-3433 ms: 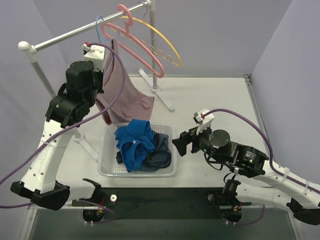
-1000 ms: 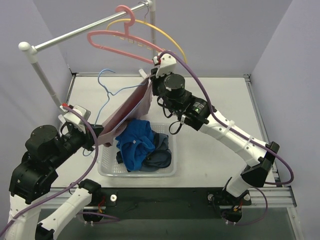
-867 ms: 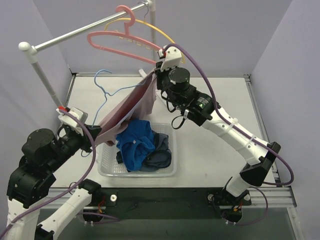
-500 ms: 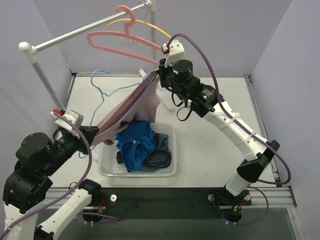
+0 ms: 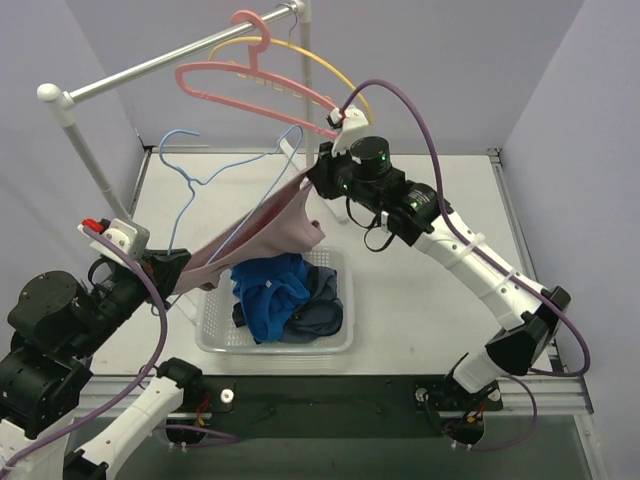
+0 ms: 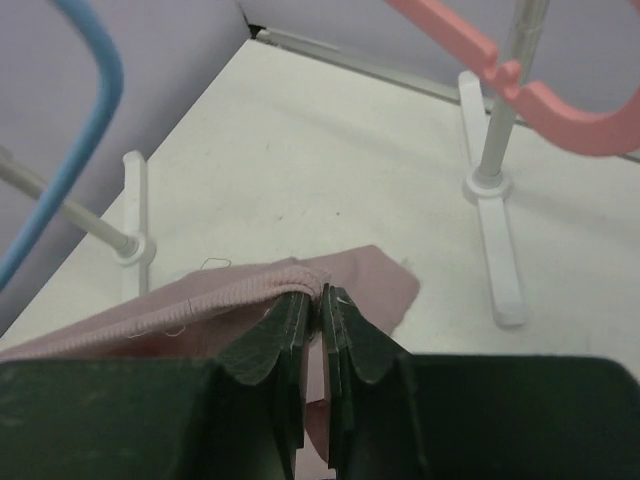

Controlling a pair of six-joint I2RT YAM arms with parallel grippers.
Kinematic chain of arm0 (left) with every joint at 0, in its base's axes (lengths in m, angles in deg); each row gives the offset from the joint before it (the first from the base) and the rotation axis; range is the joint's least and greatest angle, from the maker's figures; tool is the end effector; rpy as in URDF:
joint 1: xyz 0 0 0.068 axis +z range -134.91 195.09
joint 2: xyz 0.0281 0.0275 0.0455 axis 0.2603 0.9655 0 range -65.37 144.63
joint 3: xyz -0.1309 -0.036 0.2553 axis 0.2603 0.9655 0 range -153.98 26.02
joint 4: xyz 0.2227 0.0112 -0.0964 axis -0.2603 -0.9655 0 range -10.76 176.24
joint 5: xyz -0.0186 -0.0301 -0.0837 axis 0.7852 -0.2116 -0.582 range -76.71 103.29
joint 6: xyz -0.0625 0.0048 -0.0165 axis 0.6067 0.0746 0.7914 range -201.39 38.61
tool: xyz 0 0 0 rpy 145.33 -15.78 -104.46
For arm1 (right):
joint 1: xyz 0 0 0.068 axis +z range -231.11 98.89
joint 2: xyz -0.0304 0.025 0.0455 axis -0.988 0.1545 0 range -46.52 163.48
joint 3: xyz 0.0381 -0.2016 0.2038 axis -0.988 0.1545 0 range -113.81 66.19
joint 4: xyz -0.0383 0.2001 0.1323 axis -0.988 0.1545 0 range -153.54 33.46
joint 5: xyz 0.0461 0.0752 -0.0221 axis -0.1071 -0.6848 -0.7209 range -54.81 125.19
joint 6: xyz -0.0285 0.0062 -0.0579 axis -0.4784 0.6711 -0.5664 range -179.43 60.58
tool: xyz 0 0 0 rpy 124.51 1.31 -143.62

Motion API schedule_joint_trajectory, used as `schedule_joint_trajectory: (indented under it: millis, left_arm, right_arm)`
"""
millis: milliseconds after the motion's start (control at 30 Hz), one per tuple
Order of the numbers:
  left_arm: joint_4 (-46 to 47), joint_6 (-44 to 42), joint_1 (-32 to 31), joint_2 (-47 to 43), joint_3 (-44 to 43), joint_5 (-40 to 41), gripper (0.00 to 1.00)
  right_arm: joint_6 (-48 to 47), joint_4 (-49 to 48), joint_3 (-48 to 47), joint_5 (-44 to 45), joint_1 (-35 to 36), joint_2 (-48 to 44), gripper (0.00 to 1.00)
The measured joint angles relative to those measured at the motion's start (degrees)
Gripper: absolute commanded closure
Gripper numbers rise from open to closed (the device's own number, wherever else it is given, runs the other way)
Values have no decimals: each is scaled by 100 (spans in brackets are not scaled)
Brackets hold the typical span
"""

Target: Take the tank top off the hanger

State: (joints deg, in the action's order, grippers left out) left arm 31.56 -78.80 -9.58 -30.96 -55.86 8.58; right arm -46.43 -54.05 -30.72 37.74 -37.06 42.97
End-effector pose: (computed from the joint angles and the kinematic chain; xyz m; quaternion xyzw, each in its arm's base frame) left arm 0.0162 -0.0121 0.4630 0.1702 0.7304 -0.1857 0.6348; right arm 0.2585 0.2468 0.4784 -0.1778 0.6975 0.3173 0.6175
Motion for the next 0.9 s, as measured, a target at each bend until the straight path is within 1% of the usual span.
schedule_joint_trajectory:
  millis: [33, 67, 100, 133, 200, 233, 267, 300, 367, 400, 467, 500, 600, 733, 900]
  left_arm:
    - [-9, 13, 0, 22, -28, 0, 100]
    - [-13, 24, 0, 59, -79, 2, 100]
    - [-13, 31, 0, 96, -125, 4, 100]
    - [-11, 42, 0, 142, -177, 17, 100]
    - [-7, 70, 0, 188, -214, 46, 100]
    - [-7, 85, 0, 205, -219, 66, 100]
    - [-7, 114, 0, 221, -219, 85, 100]
    - [-4, 133, 0, 240, -219, 103, 100]
    - [0, 164, 0, 289, -240, 109, 100]
    - [4, 177, 0, 330, -269, 109, 100]
    - [7, 199, 0, 444, -372, 107, 100]
    - [28, 219, 0, 490, -411, 107, 100]
    - [186, 293, 0, 612, -474, 105, 100]
    - [313, 387, 0, 667, -472, 101, 100]
    - [568, 494, 0, 678, -444, 101, 100]
  right_arm:
    - [50, -79, 195, -105, -4, -114, 100]
    - [96, -214, 448, -238, -11, -249, 98]
    - [146, -385, 719, -369, -15, -415, 94]
    - [188, -555, 968, -503, -15, -573, 86]
    - [225, -960, 1447, -741, -9, -883, 78]
    - [223, -1145, 1661, -846, -4, -1034, 68]
    - [201, -1349, 1862, -951, 7, -1172, 61]
    - [177, -1526, 2017, -1043, 35, -1281, 48]
    - [-72, -2026, 2463, -1279, 107, -1563, 38]
    - [-212, -2223, 2634, -1434, 162, -1665, 29]
    - [-533, -2509, 2846, -1685, 341, -1779, 26]
    - [-688, -2658, 2907, -1779, 448, -1788, 22]
    - [-1086, -3099, 3088, -2105, 804, -1770, 18]
    - [-1445, -3611, 3132, -2406, 1228, -1523, 18]
    - [-1545, -4183, 3130, -2579, 1615, -933, 18]
